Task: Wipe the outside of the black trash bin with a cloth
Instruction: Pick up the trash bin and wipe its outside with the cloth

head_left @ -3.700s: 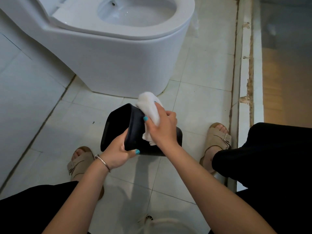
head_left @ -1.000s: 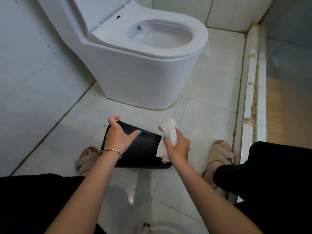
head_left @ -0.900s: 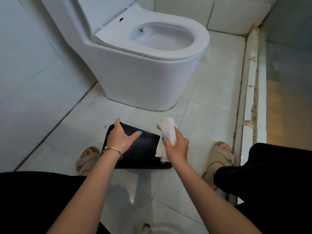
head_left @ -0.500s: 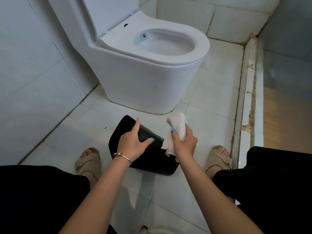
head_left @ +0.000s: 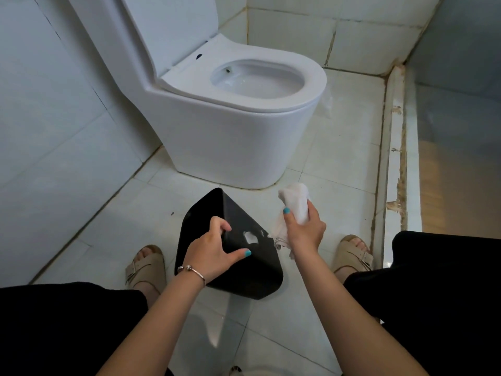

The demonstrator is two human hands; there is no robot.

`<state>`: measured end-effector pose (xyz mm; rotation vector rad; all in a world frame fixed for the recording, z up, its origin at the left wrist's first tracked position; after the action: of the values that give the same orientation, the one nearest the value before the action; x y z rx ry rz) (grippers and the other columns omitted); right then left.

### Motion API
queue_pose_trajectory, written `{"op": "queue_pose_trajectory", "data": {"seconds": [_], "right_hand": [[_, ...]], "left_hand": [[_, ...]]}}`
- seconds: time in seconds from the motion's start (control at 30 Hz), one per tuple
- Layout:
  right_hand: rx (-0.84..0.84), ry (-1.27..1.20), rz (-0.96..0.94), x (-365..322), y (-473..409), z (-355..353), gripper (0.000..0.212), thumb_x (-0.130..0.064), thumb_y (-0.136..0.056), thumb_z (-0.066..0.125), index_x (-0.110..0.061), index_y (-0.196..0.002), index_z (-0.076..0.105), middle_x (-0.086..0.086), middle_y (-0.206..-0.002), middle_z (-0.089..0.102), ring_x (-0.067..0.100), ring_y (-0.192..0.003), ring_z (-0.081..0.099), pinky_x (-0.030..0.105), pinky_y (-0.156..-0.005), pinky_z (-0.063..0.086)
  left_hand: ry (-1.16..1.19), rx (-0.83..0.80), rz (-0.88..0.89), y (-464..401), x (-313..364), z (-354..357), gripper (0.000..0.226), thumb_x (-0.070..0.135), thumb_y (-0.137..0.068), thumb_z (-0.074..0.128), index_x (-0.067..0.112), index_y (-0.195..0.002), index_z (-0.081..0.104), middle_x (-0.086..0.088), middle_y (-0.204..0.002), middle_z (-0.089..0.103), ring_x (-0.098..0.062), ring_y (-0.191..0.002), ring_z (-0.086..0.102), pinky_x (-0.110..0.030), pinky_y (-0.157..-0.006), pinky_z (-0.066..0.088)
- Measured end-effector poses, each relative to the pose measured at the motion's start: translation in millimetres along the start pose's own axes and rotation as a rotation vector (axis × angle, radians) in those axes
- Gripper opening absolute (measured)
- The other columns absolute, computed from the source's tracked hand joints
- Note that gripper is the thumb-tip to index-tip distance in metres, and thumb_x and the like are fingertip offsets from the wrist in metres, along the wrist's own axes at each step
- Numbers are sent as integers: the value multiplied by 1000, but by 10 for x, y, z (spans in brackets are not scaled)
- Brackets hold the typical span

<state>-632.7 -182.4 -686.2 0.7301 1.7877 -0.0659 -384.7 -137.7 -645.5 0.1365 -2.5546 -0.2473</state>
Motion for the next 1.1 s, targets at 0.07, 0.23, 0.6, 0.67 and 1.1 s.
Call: {"op": "queue_pose_trajectory", "data": {"seconds": [0.07,0.23,0.6,0.67,1.1], "right_hand": [[-9,12,-9,12,23,18,64,-35,-84,71,-27,-142,44,9,-129,41,31,-118,48,38,-97,44],[-16,30,6,105,55,50,66,-36,-84,72,-28,-142,43,9,-128,42,32,-119,48,42,-97,45],[-10,36,-9,168,-6,4,65,-35,-84,72,-26,-141,45,9,-129,46,29,-116,51,37,-92,46],[-17,39,-8,216,-31,9,65,-35,-84,72,-26,-142,44,8,-130,47,27,-114,52,36,-93,46],[-84,66,4,404,-78,140,65,-33,-84,73,-24,-142,46,9,-132,48,21,-108,51,29,-90,43]], "left_hand": [[113,-26,-82,6,-104,71,79,47,-70,79,30,-125,25,-3,-119,60,-20,-96,63,-36,-81,56],[204,-132,-92,-3,-198,149,121,27,-66,86,37,-150,0,-3,-140,49,-20,-125,51,-35,-103,44],[334,-68,-112,38,-275,362,128,22,-67,86,41,-147,-12,-1,-143,45,-19,-125,49,-30,-102,41],[335,-113,-119,41,-321,418,135,19,-65,87,45,-144,-19,0,-144,43,-19,-125,49,-30,-100,42],[433,-64,-180,-25,-702,653,141,13,-63,88,51,-138,-25,2,-141,46,-15,-112,53,-27,-94,48]]}}
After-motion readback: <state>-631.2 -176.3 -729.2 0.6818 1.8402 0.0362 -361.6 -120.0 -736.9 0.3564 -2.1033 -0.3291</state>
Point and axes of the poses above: each hand's wrist, its own y-axis away from the middle knuckle, its own z-axis out of the palm, x = y × z, the point moved 10 cm from there along -y, towards the middle knuckle
